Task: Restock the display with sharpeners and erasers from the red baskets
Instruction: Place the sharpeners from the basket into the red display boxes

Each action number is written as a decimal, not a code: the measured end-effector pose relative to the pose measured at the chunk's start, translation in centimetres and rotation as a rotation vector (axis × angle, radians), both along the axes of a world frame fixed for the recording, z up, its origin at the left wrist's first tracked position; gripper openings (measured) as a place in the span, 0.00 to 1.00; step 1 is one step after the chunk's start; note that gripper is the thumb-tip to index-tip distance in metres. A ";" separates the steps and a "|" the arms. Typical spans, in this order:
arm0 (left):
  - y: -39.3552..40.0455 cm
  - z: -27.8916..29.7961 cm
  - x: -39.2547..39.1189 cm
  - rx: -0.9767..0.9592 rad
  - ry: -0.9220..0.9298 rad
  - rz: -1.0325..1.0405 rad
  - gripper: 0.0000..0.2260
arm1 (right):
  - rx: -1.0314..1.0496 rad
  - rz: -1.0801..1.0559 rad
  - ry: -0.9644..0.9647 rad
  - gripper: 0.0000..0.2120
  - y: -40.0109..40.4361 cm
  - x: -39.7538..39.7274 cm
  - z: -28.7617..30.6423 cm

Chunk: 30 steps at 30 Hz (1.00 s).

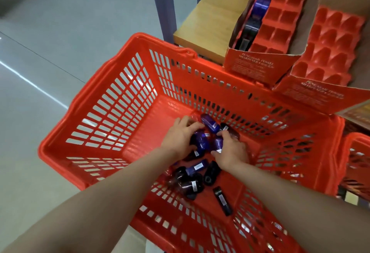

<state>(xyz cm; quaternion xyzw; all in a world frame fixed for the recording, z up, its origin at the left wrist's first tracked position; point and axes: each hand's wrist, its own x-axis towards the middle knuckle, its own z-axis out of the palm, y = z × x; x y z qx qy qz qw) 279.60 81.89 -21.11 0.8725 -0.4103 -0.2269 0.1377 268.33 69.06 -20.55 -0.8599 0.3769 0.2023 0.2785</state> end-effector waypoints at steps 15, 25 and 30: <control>1.3 8.2 1.4 0.549 0.176 -0.221 0.19 | 0.140 -0.051 -0.057 0.28 -1.6 -2.7 7.7; 7.5 21.4 -4.2 0.504 0.087 -0.136 0.16 | 0.051 0.337 -0.039 0.17 2.9 -11.9 20.0; 9.6 20.5 -6.5 0.395 0.123 -0.086 0.13 | 0.005 0.500 0.014 0.13 3.0 -10.5 21.0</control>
